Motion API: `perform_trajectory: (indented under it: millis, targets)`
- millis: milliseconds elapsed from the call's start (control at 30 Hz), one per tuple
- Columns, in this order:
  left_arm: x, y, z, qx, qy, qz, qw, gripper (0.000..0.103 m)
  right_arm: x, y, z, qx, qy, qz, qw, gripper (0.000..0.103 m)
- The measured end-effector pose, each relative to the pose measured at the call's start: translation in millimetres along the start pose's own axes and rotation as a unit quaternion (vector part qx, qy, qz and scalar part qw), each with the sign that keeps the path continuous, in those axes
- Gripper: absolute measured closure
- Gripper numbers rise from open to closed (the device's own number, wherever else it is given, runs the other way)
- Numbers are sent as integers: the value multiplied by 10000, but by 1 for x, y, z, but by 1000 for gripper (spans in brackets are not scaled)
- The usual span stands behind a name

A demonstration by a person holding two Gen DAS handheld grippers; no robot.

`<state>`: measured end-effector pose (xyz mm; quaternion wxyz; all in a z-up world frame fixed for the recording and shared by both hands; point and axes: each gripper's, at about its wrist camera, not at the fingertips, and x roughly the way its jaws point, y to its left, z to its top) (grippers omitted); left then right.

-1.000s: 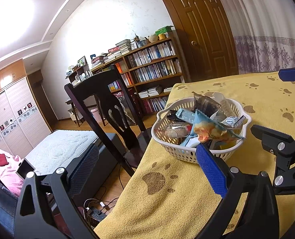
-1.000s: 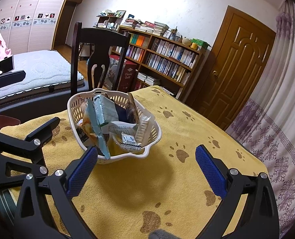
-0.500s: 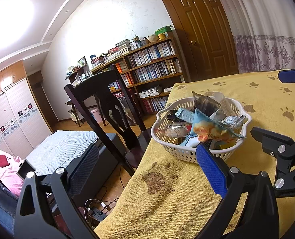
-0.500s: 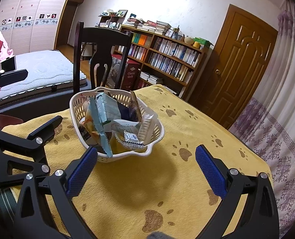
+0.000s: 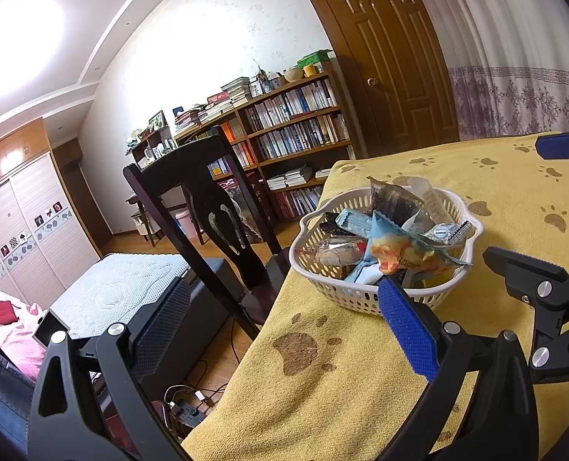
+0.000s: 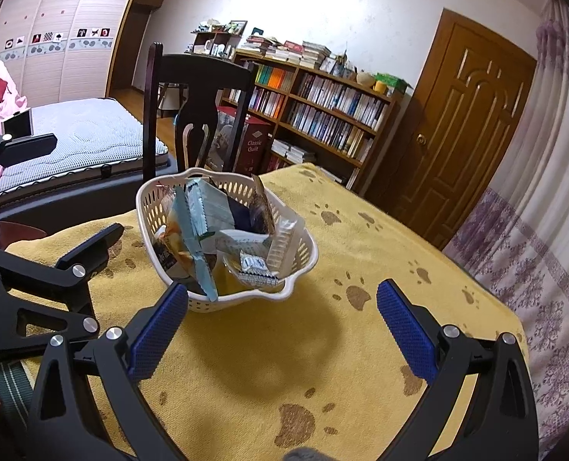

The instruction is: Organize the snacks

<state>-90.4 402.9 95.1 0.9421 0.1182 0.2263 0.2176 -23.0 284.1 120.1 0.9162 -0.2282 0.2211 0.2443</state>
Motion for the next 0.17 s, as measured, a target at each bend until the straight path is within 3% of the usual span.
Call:
perform_trajectory:
  millis: [167]
  targets:
    - [-3,-2,-2,71,-6,-55,10000,3,3,-10,-10,111,195,-41,9997,5]
